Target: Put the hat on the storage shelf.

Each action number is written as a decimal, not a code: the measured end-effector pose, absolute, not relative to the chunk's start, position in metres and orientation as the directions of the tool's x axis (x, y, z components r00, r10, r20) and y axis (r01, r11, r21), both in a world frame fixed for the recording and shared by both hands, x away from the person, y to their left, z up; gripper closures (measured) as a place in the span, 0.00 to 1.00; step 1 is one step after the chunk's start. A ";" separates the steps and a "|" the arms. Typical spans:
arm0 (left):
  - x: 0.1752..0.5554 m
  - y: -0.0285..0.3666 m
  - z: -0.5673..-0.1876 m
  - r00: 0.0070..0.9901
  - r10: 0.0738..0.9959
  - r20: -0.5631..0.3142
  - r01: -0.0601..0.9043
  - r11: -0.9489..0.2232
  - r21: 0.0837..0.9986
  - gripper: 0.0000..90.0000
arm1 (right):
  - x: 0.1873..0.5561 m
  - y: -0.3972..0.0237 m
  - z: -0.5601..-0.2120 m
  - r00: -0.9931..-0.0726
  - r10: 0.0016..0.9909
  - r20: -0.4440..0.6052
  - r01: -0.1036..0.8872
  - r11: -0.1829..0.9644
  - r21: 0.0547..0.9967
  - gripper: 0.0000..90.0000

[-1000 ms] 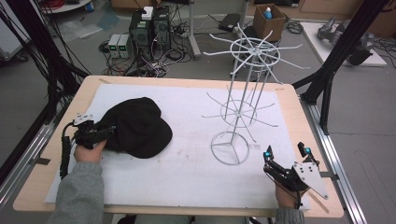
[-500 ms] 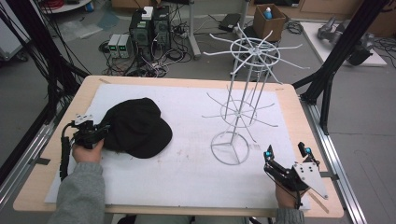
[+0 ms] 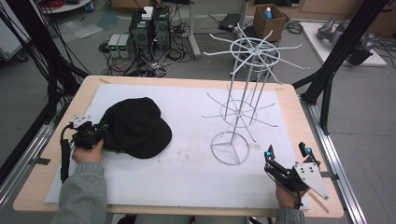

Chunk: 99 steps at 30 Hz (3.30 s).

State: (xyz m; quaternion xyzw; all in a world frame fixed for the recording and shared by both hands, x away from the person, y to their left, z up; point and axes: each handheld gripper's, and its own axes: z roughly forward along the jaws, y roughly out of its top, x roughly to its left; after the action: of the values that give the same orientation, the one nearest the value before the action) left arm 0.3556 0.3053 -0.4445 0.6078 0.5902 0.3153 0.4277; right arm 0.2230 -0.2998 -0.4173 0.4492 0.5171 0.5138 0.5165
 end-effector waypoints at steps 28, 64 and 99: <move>0.321 0.293 -0.387 0.155 0.980 -0.124 0.095 0.110 0.989 0.86 | 0.223 -0.300 -0.417 -0.064 0.995 -0.073 -0.070 0.069 0.995 0.05; 0.287 0.275 -0.319 0.377 0.921 -0.092 -0.130 0.151 0.980 0.85 | 0.222 -0.300 -0.417 -0.062 0.995 -0.078 -0.075 0.074 0.994 0.06; 0.287 0.246 -0.275 0.579 0.814 -0.051 -0.217 0.213 0.953 0.85 | 0.221 -0.298 -0.417 -0.072 0.994 -0.083 -0.079 0.077 0.994 0.06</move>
State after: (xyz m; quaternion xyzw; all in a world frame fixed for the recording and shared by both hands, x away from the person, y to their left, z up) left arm 0.2874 0.2460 -0.2748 0.5162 0.2892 0.3562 0.7232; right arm 0.2214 -0.2985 -0.4175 0.4412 0.5187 0.5165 0.5192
